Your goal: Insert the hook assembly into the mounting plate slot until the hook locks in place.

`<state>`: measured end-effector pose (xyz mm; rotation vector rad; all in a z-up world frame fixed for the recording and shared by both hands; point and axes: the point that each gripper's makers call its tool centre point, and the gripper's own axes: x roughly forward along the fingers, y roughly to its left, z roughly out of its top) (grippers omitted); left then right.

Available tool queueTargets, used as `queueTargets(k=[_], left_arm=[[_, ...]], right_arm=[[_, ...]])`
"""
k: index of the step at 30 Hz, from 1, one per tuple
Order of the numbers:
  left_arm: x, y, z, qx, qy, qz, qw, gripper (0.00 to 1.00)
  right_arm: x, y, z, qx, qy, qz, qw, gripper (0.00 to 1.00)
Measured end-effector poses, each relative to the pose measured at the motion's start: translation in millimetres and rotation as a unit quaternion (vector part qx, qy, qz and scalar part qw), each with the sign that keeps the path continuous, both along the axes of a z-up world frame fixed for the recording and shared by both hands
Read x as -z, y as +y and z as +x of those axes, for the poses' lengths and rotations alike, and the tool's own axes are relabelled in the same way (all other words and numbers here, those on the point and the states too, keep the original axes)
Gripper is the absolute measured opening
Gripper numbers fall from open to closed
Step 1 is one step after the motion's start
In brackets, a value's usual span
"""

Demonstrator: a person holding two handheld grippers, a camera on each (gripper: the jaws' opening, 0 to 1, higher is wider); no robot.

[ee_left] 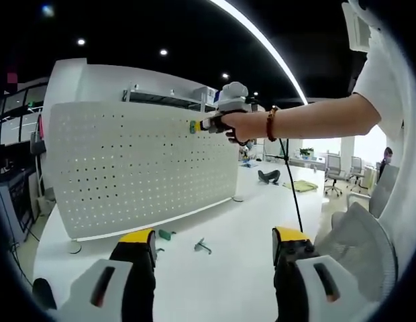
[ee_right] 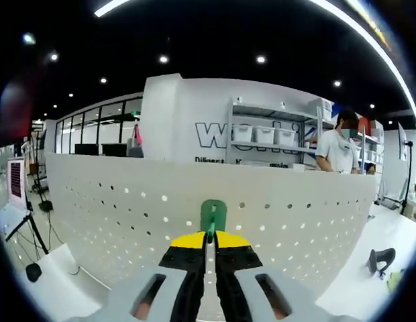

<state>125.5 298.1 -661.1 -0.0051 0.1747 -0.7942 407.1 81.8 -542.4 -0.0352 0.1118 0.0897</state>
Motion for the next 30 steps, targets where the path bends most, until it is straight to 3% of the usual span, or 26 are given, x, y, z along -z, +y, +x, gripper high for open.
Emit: queueTargets(k=[3, 16, 30], left_arm=[[-0.1, -1.1, -1.4, 0.001, 0.000, 0.000, 1.0000, 0.73], [-1.4, -5.3, -0.1, 0.008, -0.001, 0.005, 1.0000, 0.73], [1.4, -14.5, -3.1, 0.017, 0.003, 0.003, 0.9998, 0.73]], right_arm=[[1.5, -1.0, -2.8, -0.005, -0.002, -0.004, 1.0000, 0.08], [7.5, 2.4, -21.1, -0.021, -0.006, -0.007, 0.9997, 0.08], [41.8, 24.4, -42.7, -0.068, 0.021, -0.007, 0.9974, 0.09]])
